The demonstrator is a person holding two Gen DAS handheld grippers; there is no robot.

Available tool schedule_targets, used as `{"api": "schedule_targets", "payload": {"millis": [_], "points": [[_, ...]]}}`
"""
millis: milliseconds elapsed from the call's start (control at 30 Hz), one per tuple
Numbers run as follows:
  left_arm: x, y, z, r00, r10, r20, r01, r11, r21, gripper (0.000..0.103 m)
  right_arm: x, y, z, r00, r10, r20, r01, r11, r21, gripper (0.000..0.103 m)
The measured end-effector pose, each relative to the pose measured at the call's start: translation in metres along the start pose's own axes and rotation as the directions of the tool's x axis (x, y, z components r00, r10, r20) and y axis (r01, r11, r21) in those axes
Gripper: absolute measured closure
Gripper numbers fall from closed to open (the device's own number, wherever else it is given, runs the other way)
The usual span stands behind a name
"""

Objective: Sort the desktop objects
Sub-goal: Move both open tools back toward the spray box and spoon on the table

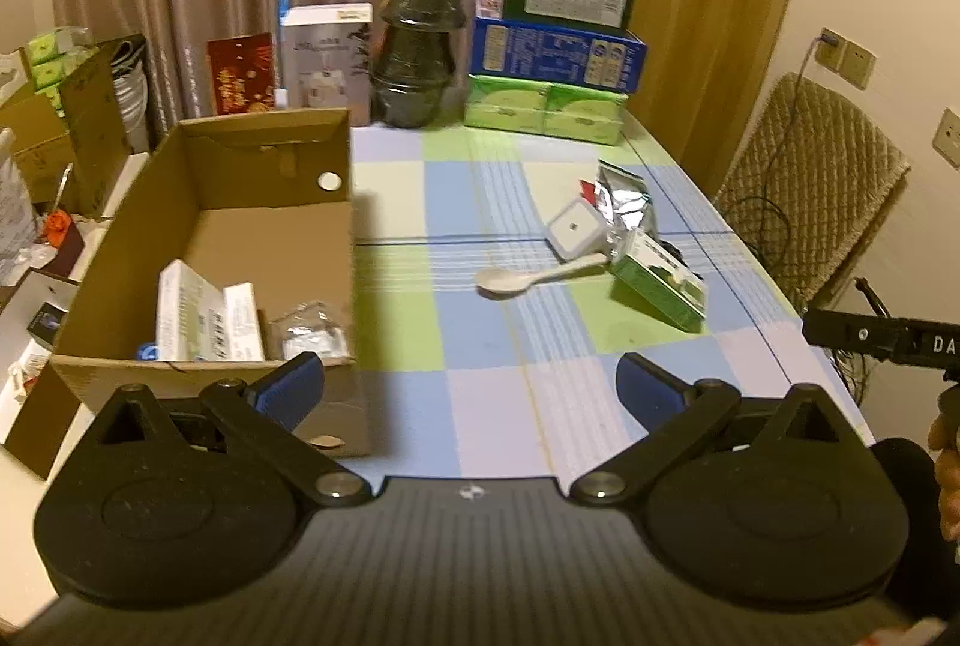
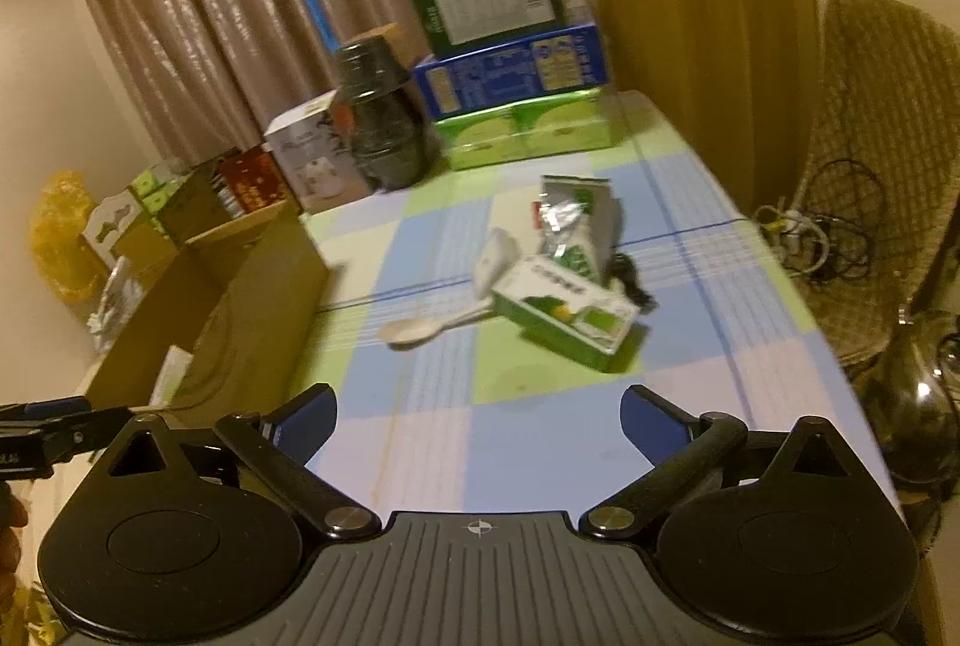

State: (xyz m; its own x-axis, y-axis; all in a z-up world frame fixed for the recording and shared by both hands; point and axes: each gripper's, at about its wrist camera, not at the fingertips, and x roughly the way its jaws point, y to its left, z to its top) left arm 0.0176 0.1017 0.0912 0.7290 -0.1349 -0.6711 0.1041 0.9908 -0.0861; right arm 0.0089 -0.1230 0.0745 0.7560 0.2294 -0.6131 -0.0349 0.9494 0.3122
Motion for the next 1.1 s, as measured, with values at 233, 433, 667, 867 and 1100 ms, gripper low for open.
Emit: {"api": "schedule_targets", "payload": {"millis": [233, 433, 667, 867, 1100], "points": [[0.011, -0.025, -0.004, 0.999, -0.041, -0.024, 0.042, 0.998, 0.048, 0.001, -0.007, -0.017, -0.003, 0.999, -0.033, 0.011, 0.033, 0.999, -0.018, 0.004], [0.019, -0.037, -0.006, 0.995, -0.085, -0.045, 0.089, 0.992, 0.084, 0.001, -0.008, -0.024, -0.006, 0.999, -0.031, 0.007, 0.031, 0.999, -0.022, 0.003], [0.029, -0.046, -0.008, 0.991, -0.114, -0.065, 0.121, 0.985, 0.122, 0.001, -0.002, -0.030, -0.009, 0.999, -0.032, -0.016, 0.031, 0.999, -0.039, 0.003], [0.042, -0.053, -0.010, 0.988, -0.127, -0.084, 0.140, 0.975, 0.174, 0.001, 0.005, -0.033, -0.008, 0.999, -0.028, -0.037, 0.025, 0.995, -0.092, 0.003], [0.064, -0.056, -0.005, 0.985, -0.132, -0.112, 0.157, 0.954, 0.256, 0.002, 0.020, -0.036, -0.001, 0.997, -0.029, -0.076, 0.013, 0.978, -0.208, 0.003]]}}
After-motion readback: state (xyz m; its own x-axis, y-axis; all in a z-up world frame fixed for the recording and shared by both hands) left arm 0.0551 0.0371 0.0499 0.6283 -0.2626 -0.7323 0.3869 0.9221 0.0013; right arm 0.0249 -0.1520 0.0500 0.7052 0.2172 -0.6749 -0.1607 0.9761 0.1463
